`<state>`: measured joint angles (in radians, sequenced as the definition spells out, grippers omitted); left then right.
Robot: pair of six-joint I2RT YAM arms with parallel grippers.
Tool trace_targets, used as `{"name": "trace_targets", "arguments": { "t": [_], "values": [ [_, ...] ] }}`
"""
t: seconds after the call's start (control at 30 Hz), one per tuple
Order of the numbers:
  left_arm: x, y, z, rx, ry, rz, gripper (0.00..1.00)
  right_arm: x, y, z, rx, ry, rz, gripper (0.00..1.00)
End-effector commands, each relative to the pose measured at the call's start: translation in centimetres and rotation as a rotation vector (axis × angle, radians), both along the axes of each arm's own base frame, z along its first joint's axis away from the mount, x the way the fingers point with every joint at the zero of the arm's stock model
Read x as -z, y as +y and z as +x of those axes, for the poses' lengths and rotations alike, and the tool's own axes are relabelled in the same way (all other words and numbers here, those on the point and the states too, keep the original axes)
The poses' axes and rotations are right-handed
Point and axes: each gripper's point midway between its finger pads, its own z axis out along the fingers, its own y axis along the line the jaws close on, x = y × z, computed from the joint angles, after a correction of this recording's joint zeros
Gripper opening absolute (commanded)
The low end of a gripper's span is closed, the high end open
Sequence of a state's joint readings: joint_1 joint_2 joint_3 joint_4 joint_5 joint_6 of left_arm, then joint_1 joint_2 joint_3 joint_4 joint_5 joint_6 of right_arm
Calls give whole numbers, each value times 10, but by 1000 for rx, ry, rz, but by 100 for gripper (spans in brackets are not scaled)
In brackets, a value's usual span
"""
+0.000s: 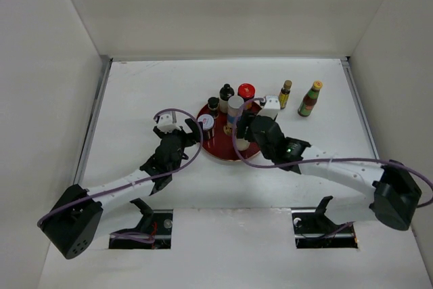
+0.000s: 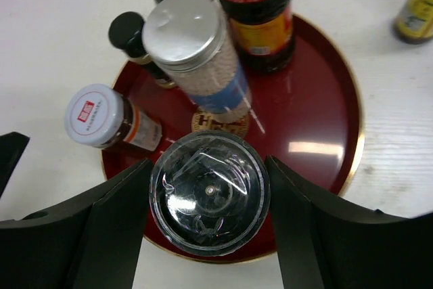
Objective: Organize the condiment bottles
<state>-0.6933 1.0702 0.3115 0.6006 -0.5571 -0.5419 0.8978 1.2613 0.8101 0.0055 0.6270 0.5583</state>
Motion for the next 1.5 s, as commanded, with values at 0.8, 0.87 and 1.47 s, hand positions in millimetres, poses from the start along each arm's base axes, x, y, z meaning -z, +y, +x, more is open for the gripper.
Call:
{"name": "trace_targets", "arguments": {
  "t": [0.8, 0.87, 1.47],
  "values": [
    [-17, 0, 1, -10, -52, -60, 93, -93, -70, 18, 204, -248, 125, 97],
    [-14, -1, 2, -7, -43, -55, 93, -94, -116, 35, 315, -250, 94, 98],
    [-9, -1, 3, -9, -31, -45, 93, -43, -252, 151, 575, -31, -234, 92]
  ]
}}
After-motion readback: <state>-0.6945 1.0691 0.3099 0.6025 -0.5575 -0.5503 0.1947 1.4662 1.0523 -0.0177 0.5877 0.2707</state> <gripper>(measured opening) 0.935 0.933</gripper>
